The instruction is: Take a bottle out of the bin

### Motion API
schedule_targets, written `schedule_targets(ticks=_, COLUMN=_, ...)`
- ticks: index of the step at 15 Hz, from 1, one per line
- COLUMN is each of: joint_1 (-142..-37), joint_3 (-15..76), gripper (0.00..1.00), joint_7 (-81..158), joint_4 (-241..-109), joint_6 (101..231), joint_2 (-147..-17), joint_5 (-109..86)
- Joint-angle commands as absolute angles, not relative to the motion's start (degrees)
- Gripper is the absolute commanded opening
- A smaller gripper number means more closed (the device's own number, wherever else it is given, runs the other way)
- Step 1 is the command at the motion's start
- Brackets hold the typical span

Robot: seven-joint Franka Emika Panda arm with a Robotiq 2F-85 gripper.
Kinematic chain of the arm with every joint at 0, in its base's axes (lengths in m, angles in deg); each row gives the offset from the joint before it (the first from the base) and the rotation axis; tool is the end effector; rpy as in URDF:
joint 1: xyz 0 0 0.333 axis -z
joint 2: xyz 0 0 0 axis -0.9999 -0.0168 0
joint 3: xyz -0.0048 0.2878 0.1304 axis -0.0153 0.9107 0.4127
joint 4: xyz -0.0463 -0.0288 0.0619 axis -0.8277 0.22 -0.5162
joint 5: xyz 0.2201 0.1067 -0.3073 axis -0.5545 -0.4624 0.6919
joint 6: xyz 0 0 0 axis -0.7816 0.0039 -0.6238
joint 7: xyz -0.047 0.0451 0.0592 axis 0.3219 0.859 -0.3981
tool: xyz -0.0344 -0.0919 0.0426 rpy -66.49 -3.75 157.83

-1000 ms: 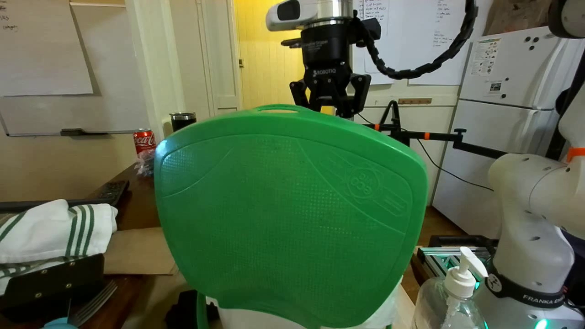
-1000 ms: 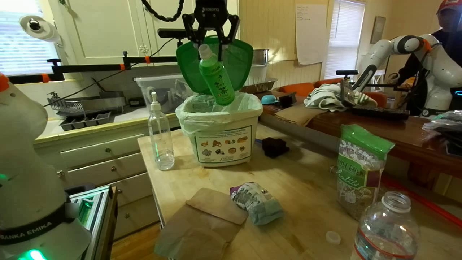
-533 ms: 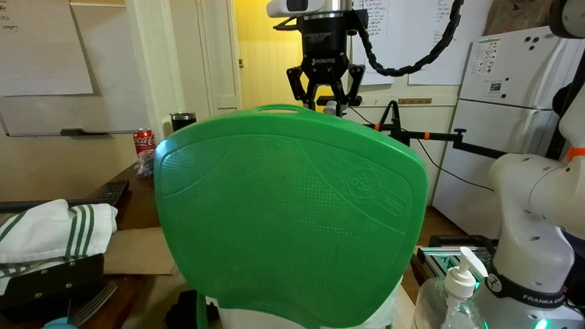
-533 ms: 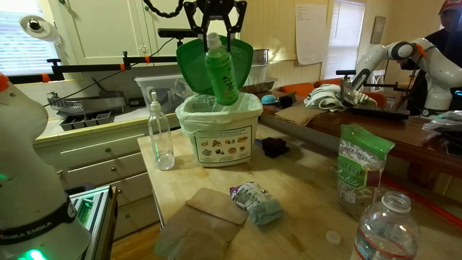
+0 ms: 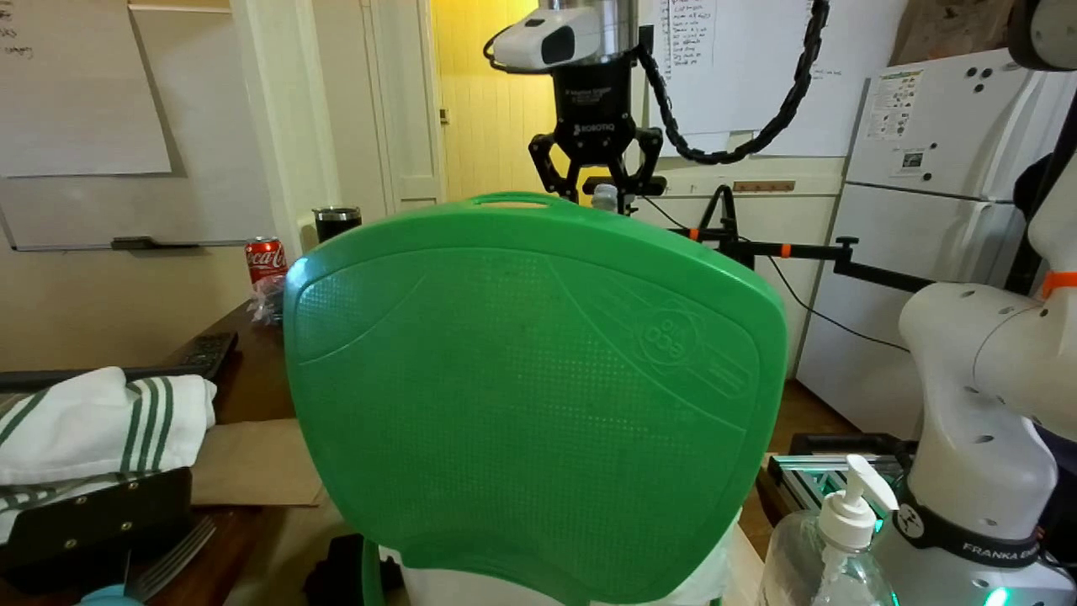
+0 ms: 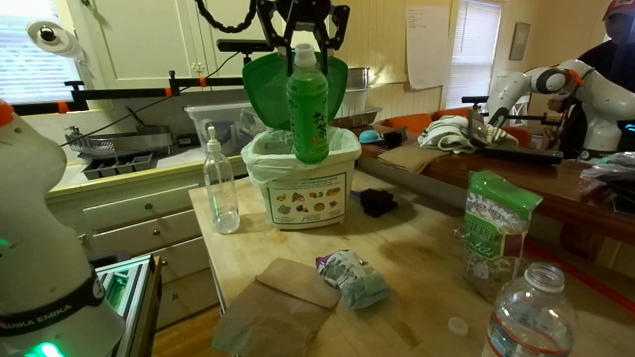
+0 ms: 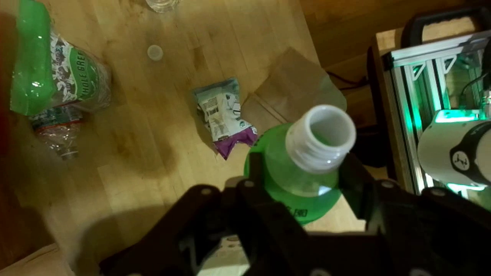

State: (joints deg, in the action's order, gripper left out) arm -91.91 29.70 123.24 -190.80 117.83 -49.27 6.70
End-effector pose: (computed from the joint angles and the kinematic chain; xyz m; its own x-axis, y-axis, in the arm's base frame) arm 0.4525 -0.0606 0.6211 0.1871 0.9201 -0.3442 0.9766 -0.2121 -0.0361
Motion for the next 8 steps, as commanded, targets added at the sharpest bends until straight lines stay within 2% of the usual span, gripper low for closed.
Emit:
schedule_targets(ticks=1, joint_1=-91.1, joint_3=30.4, gripper=0.27, joint_7=126.4, joint_4=-193.2, joint_6=117.5, joint_2=-49.3, joint_5=11.6)
schedule_targets(ticks=8, joint_1=-90.1, joint_3=30.4, gripper=0.27, joint_7=127.1, joint_4=-201.0, joint_6=118.0, joint_2=-46.5, joint_5=20.3)
